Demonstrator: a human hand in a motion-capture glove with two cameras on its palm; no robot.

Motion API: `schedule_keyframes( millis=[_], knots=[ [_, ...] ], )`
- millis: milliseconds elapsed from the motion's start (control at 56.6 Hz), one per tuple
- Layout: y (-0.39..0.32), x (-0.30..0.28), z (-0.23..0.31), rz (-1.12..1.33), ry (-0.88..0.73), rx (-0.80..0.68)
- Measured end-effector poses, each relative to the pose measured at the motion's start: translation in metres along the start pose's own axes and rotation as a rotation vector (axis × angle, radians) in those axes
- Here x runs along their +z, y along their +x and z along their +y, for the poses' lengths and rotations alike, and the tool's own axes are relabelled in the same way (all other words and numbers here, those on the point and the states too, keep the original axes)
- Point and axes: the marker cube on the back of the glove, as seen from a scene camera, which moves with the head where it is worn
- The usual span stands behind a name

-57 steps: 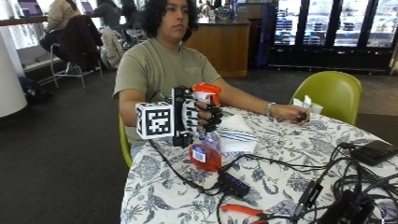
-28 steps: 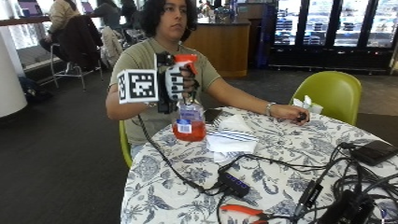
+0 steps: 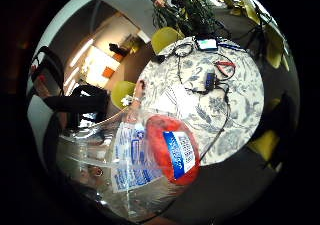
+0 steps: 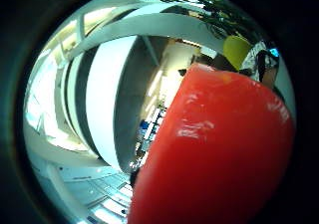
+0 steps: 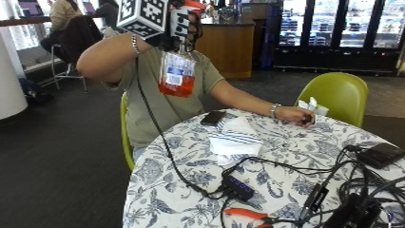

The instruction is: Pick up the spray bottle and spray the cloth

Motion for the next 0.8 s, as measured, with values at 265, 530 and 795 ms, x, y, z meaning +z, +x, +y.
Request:
schedule_keyframes(
  millis=[265,530,795],
  knots=[
    [0.029,0.065,-0.042,0.415,-0.339,0.328],
    [0.119,0.129,-0.036,0.607,-0.667,0.731],
    [0.2,0.156,-0.005,0.793,-0.832,0.989]
  ],
)
